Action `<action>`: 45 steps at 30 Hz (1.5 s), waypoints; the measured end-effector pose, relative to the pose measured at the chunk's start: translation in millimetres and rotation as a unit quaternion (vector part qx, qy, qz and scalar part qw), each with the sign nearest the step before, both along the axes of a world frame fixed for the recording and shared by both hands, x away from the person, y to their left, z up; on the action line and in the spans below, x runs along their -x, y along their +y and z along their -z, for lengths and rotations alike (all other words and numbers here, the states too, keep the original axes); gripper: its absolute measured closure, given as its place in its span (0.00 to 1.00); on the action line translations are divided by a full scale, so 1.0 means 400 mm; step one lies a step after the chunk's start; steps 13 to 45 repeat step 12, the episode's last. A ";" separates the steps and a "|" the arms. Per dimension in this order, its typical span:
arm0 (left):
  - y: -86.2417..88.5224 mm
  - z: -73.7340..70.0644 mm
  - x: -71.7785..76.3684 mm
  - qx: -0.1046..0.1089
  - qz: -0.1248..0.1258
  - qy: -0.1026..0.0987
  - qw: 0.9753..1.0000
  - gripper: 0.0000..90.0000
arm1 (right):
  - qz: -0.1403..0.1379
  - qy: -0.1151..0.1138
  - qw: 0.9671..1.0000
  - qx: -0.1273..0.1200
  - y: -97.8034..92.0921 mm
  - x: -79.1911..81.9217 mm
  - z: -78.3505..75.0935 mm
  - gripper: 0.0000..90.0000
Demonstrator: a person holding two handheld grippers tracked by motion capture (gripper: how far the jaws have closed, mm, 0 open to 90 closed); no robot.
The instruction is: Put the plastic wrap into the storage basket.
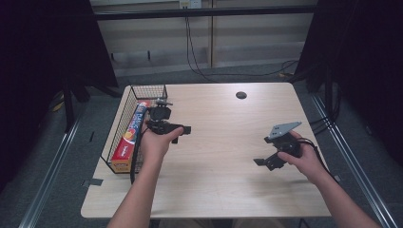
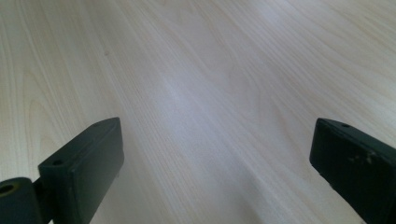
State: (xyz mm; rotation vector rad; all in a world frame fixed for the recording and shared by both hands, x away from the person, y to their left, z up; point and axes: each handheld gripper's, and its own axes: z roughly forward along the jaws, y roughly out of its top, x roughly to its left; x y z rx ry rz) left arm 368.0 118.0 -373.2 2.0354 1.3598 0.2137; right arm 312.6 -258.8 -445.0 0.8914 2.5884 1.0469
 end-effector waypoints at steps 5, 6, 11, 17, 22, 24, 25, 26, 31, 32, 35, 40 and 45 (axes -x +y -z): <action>-0.013 0.027 0.011 0.005 0.008 0.003 1.000 0.13 | 0.003 0.001 1.000 0.003 0.002 -0.001 0.005 0.03; -0.014 0.031 0.012 0.007 0.008 0.002 1.000 0.13 | 0.001 0.002 1.000 0.000 0.002 -0.001 0.007 0.03; -0.024 0.052 0.021 0.011 0.026 -0.005 1.000 0.11 | 0.007 0.003 1.000 0.003 -0.002 -0.005 0.016 0.03; -0.028 0.060 0.026 0.005 0.029 -0.008 1.000 0.11 | 0.009 0.006 1.000 0.003 -0.002 -0.005 0.020 0.03; -0.028 0.060 0.026 0.005 0.029 -0.008 1.000 0.11 | 0.009 0.006 1.000 0.003 -0.002 -0.005 0.020 0.03; -0.028 0.060 0.026 0.005 0.029 -0.008 1.000 0.11 | 0.009 0.006 1.000 0.003 -0.002 -0.005 0.020 0.03; -0.028 0.060 0.026 0.005 0.029 -0.008 1.000 0.11 | 0.009 0.006 1.000 0.003 -0.002 -0.005 0.020 0.03; -0.028 0.060 0.026 0.005 0.029 -0.008 1.000 0.11 | 0.009 0.006 1.000 0.003 -0.002 -0.005 0.020 0.03; -0.028 0.060 0.026 0.005 0.029 -0.008 1.000 0.11 | 0.009 0.006 1.000 0.003 -0.002 -0.005 0.020 0.03; -0.028 0.060 0.026 0.005 0.029 -0.008 1.000 0.11 | 0.009 0.006 1.000 0.003 -0.002 -0.005 0.020 0.03; -0.028 0.060 0.026 0.005 0.029 -0.008 1.000 0.11 | 0.009 0.006 1.000 0.003 -0.002 -0.005 0.020 0.03; -0.028 0.060 0.026 0.005 0.029 -0.008 1.000 0.11 | 0.009 0.006 1.000 0.003 -0.002 -0.005 0.020 0.03; -0.028 0.060 0.026 0.005 0.029 -0.008 1.000 0.11 | 0.009 0.006 1.000 0.003 -0.002 -0.005 0.020 0.03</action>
